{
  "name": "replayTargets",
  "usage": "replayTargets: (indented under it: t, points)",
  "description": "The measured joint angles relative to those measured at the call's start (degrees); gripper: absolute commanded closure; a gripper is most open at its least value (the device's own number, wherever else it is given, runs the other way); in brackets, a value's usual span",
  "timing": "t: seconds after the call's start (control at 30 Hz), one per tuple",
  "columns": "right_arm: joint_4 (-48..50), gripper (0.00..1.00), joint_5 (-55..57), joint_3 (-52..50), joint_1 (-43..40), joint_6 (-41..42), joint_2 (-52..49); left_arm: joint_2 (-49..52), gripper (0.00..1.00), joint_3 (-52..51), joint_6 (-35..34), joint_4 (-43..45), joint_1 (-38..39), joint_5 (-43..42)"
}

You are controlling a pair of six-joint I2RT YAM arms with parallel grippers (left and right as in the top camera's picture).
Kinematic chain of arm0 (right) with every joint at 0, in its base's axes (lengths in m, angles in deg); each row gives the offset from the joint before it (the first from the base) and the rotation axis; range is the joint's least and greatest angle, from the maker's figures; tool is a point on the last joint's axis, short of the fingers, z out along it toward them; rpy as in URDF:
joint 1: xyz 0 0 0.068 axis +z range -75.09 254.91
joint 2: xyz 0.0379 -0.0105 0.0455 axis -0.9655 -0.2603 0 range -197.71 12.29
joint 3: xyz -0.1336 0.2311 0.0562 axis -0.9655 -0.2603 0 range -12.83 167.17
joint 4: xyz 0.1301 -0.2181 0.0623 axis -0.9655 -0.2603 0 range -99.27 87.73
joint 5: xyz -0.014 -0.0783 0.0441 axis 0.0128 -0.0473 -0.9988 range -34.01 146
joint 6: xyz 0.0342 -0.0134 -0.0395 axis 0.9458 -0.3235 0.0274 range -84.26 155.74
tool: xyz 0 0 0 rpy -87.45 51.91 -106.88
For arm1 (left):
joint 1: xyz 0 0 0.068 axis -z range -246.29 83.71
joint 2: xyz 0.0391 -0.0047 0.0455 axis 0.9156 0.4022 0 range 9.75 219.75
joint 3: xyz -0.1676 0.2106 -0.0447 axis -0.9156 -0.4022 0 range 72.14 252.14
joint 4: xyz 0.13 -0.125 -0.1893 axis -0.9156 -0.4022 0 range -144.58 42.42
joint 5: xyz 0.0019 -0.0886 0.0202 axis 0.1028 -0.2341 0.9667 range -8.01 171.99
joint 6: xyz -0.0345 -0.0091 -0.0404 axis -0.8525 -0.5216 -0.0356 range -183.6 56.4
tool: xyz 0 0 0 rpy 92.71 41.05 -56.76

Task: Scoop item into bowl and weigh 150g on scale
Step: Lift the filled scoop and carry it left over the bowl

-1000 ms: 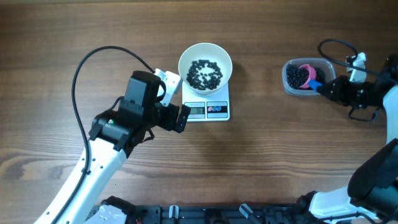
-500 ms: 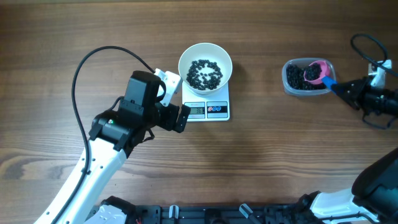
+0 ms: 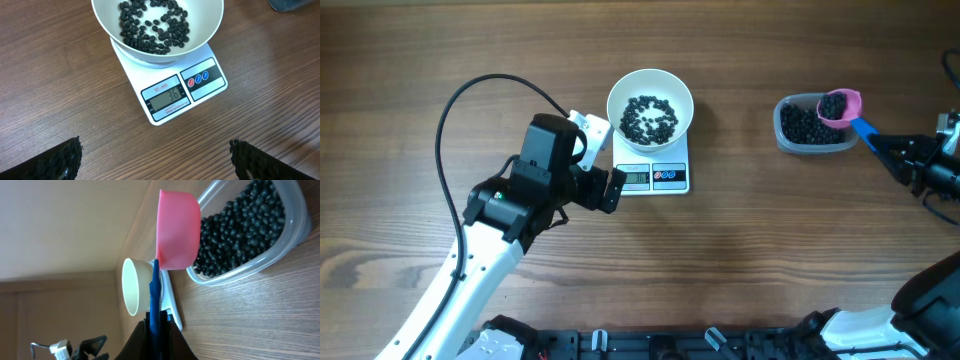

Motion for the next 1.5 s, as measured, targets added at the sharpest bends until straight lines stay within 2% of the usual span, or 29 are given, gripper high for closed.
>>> replayTargets:
  t: [0.2,0.47,0.77,0.93,1.0,1.1,1.23,1.37,1.5]
  points:
    - [-1.5,0.96,-6.6,0.0,1.0,0.0,0.0,0.0,0.0,0.0,0.0,0.0,0.0,0.0]
    - [-1.5,0.96,-17.9,0.0,11.6,0.0,0.0,0.0,0.0,0.0,0.0,0.0,0.0,0.0]
    - [2.7,0.96,-20.5,0.0,24.8,0.1,0.0,0.0,0.0,0.0,0.0,0.0,0.0,0.0]
    - [10.5,0.96,-14.6,-0.2,32.0,5.3,0.0,0.0,0.0,0.0,0.0,0.0,0.0,0.0]
    - [15.9,0.96,-12.5,-0.4,35.0,8.7,0.0,0.0,0.0,0.0,0.0,0.0,0.0,0.0]
    - [30.6,0.96,-8.2,-0.7,40.8,18.0,0.1,0.0,0.0,0.0,0.0,0.0,0.0,0.0]
    - [40.0,0.96,-1.7,-0.8,44.9,24.1,0.4,0.0,0.0,0.0,0.0,0.0,0.0,0.0]
    - [42.0,0.96,7.1,-0.8,49.0,25.7,1.5,0.0,0.0,0.0,0.0,0.0,0.0,0.0]
    - [42.1,0.96,15.2,-0.8,52.3,22.6,1.5,0.0,0.0,0.0,0.0,0.0,0.0,0.0]
